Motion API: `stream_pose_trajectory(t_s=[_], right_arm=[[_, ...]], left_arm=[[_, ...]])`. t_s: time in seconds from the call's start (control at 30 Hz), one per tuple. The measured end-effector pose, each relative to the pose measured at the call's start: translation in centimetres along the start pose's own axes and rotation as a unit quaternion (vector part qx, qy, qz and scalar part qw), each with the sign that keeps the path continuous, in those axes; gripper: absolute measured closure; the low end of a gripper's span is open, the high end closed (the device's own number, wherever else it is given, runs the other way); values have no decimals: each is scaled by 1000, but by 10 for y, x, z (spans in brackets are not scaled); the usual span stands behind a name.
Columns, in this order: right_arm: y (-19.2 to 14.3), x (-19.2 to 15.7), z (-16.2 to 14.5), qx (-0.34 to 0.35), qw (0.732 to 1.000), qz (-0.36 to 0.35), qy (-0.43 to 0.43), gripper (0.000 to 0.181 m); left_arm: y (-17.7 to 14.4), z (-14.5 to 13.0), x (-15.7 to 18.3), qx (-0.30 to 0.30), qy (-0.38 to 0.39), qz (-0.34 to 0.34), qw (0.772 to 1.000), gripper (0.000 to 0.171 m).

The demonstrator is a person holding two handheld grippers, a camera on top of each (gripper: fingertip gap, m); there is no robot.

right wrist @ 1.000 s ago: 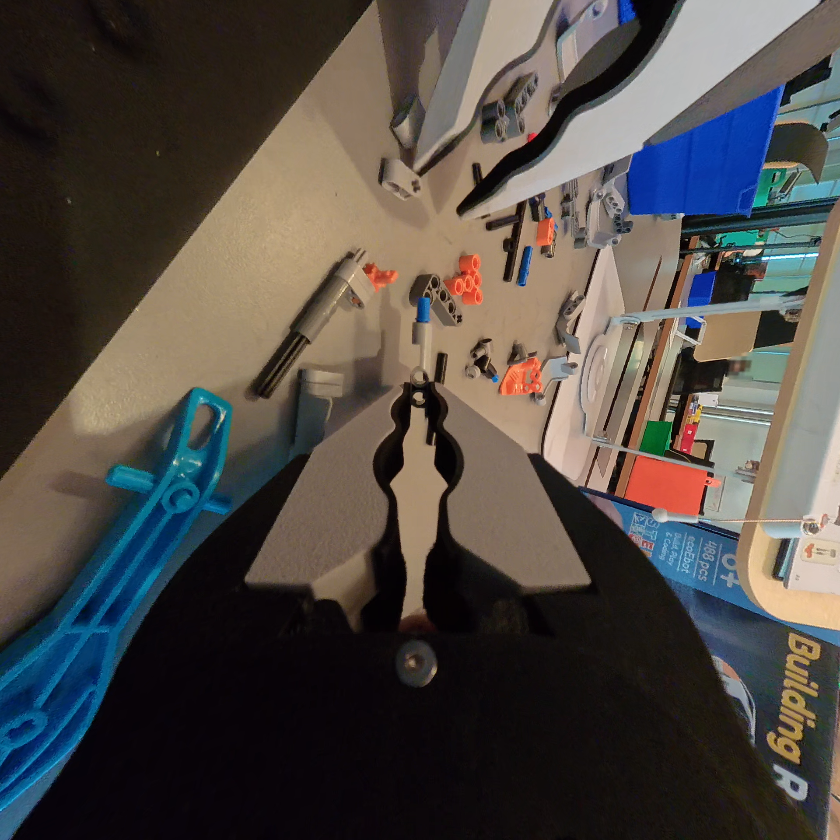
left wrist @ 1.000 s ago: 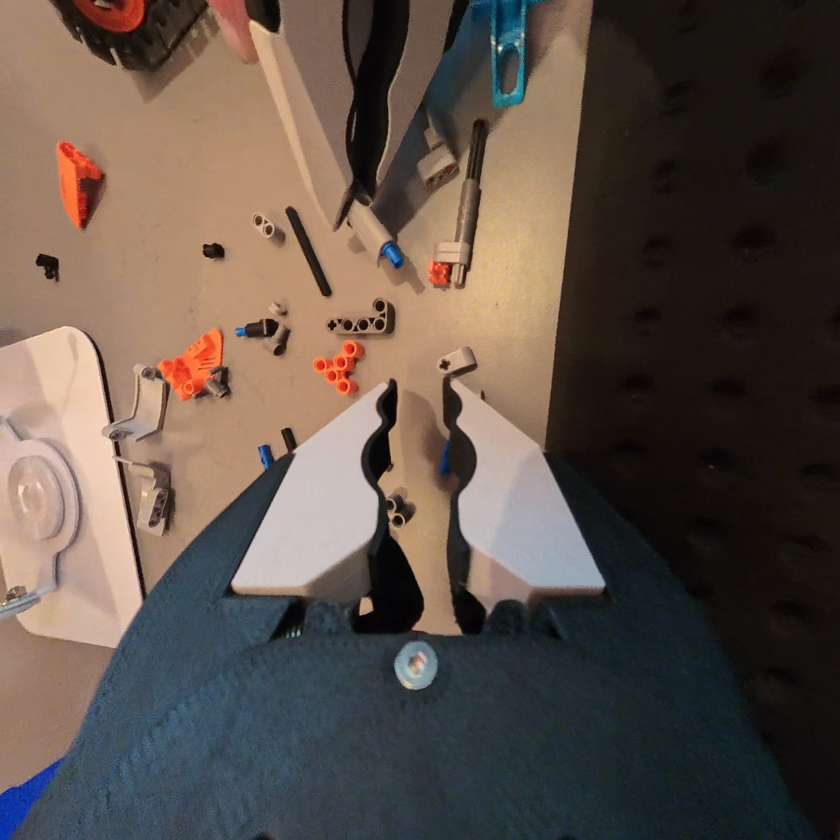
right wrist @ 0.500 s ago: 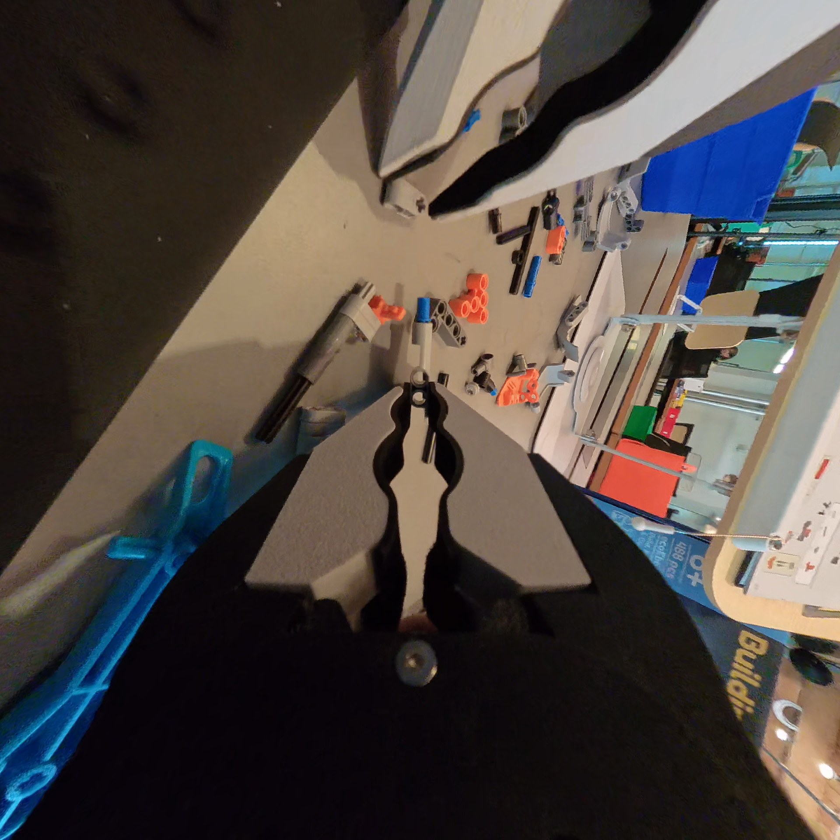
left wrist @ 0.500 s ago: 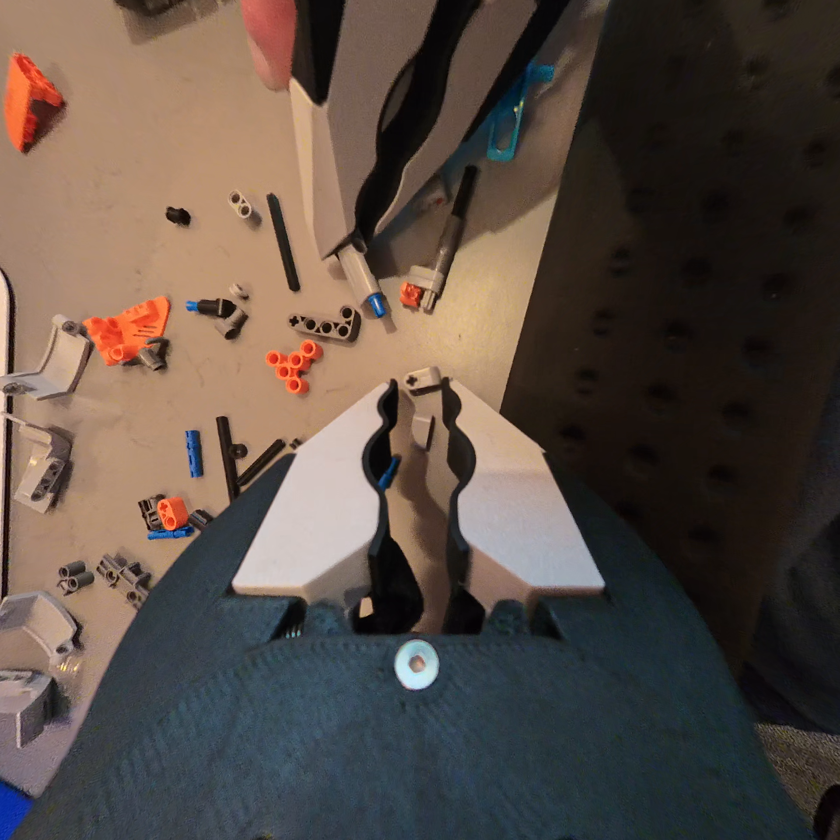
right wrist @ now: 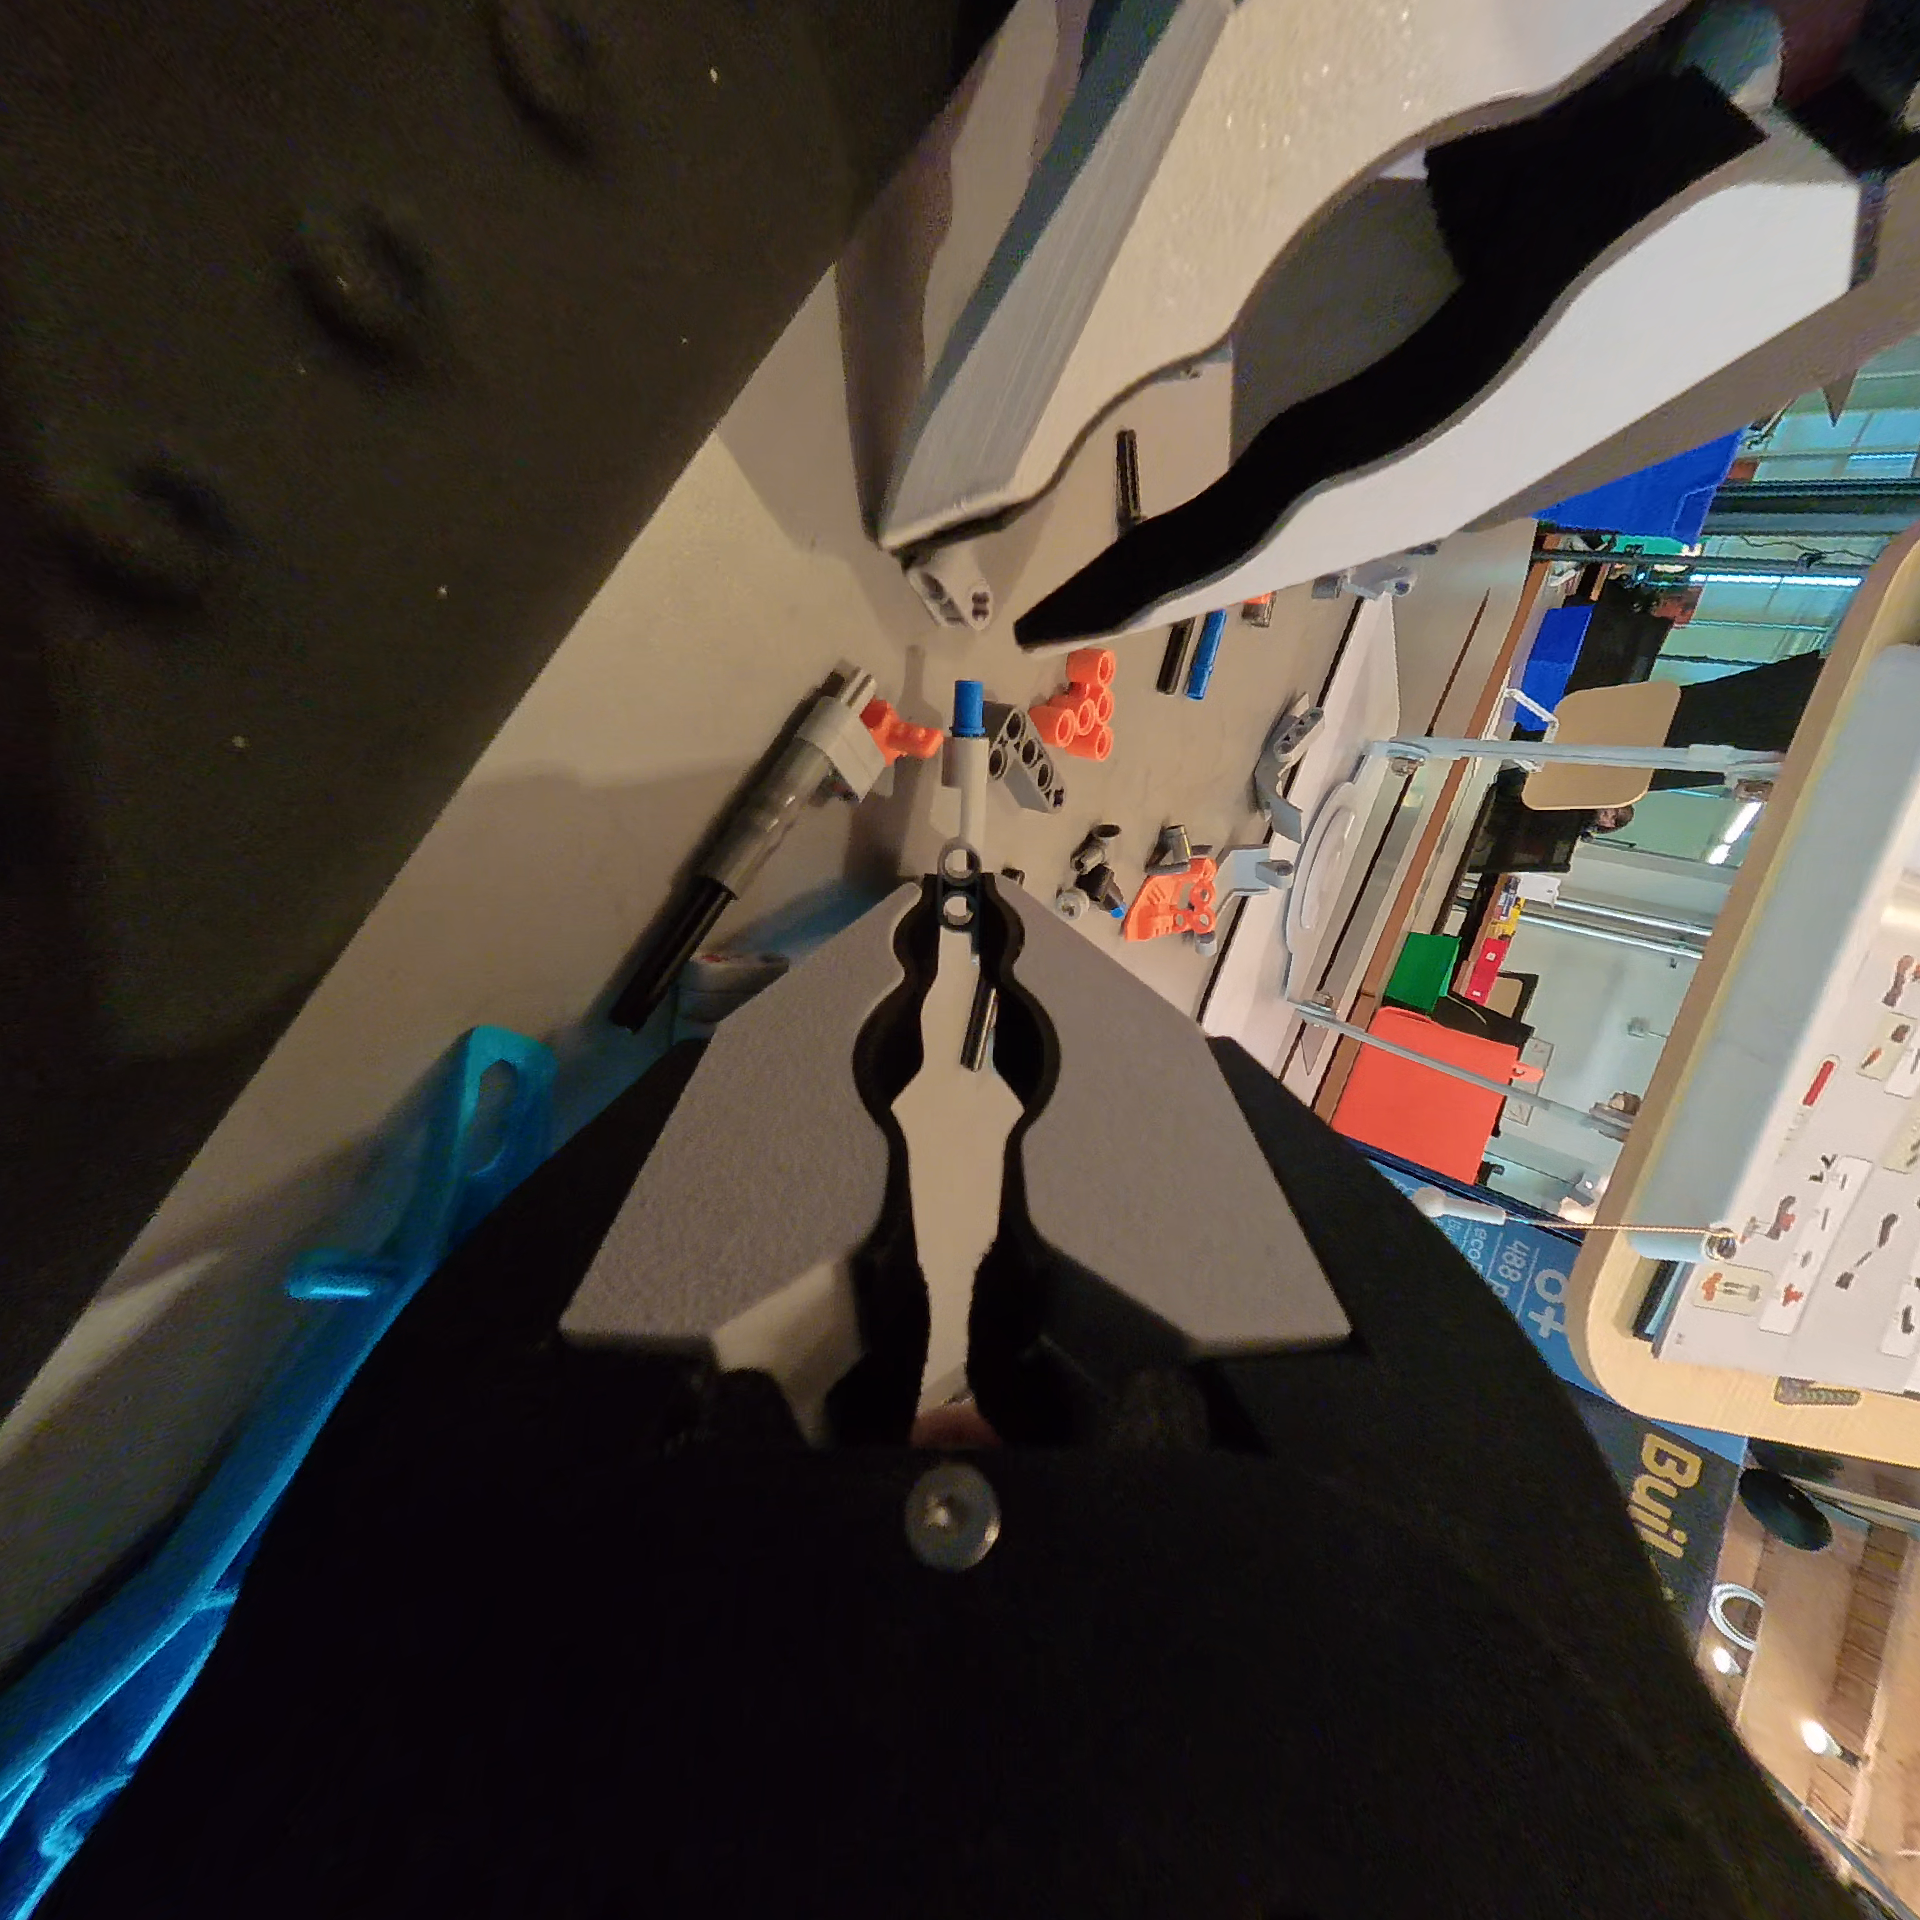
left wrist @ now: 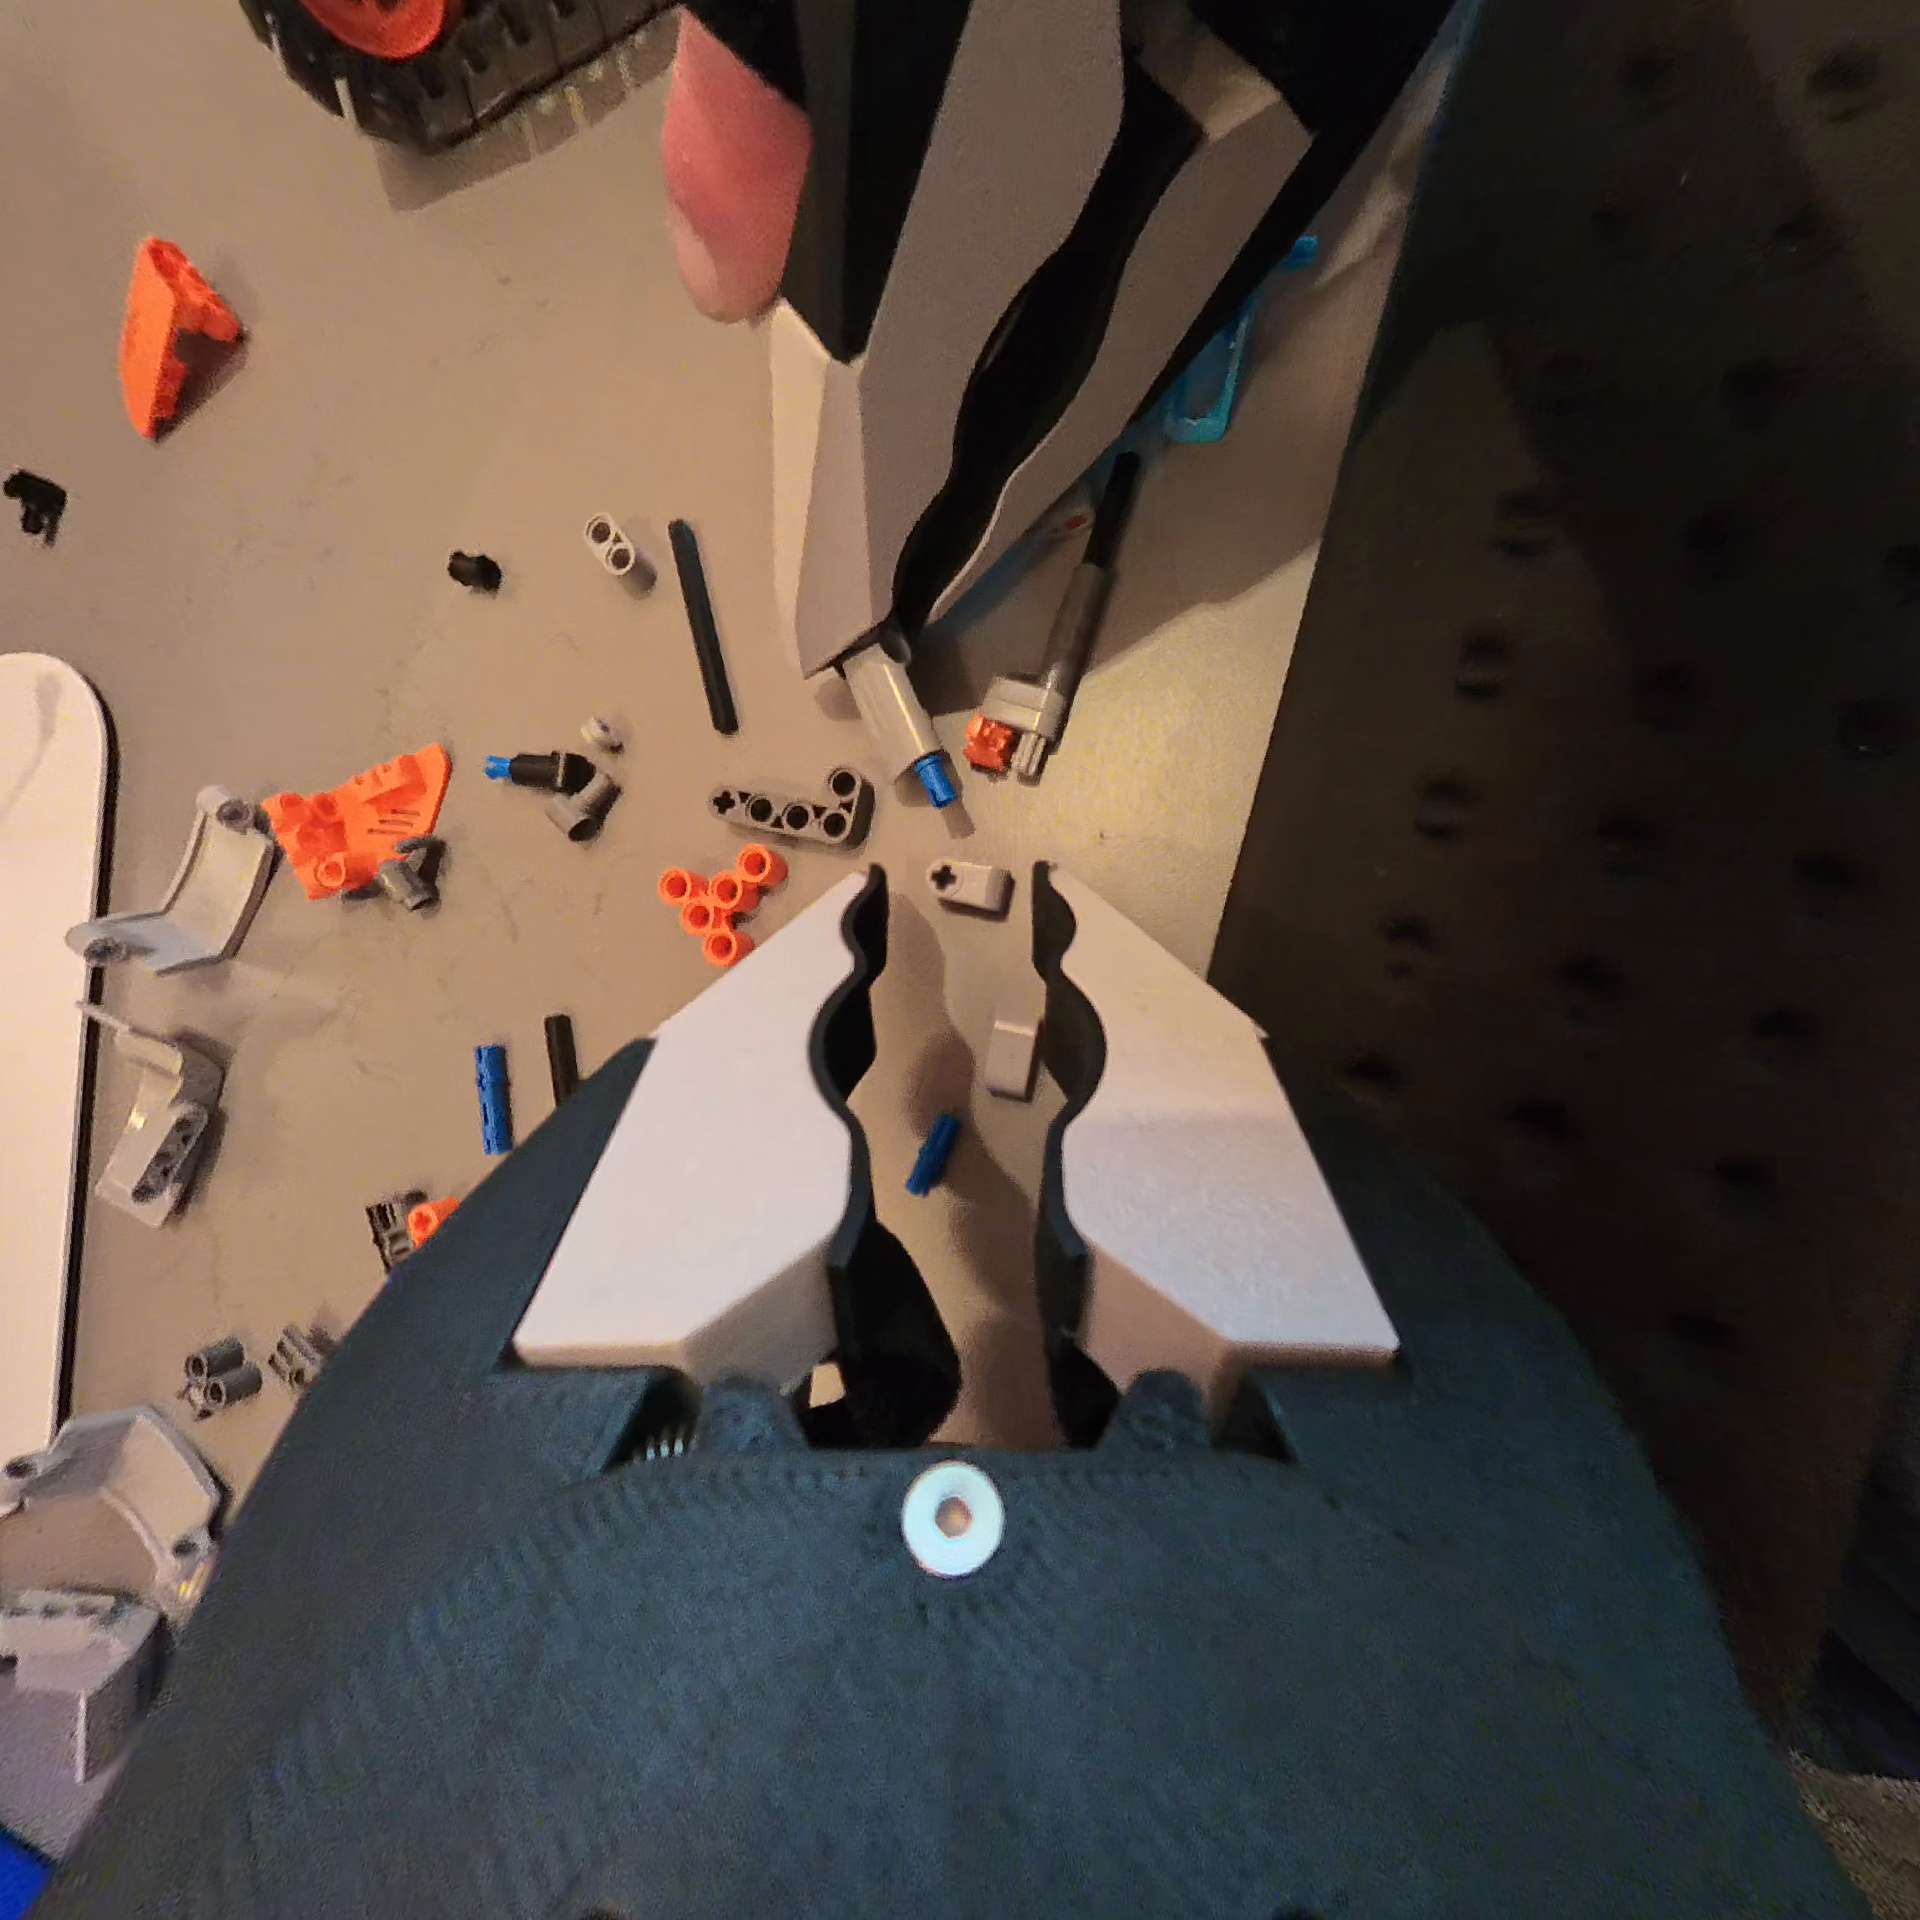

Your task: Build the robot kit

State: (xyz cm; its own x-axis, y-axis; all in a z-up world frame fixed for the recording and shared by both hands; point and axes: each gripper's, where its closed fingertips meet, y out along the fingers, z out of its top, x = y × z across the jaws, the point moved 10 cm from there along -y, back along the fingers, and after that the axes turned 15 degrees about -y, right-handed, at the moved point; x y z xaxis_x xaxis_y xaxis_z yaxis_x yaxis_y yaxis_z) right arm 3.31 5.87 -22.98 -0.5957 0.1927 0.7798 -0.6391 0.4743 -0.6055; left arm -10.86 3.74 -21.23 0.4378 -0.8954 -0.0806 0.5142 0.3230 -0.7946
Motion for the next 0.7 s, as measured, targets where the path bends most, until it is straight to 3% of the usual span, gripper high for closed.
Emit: stream_pose_trajectory(t_s=[0.1,0.37,0.7], right_arm=[[0,0,0,2,1000,-1,1,177],[1,0,0,1,1000,-5,5,177],[3,-1,-4,-23,1000,-13,12,177]], left_arm=[[2,1,-3,-9,5,-12,1000,157],[6,1,-7,17,-30,12,999,158],[9,3,-13,56,-96,-23,993,158]])
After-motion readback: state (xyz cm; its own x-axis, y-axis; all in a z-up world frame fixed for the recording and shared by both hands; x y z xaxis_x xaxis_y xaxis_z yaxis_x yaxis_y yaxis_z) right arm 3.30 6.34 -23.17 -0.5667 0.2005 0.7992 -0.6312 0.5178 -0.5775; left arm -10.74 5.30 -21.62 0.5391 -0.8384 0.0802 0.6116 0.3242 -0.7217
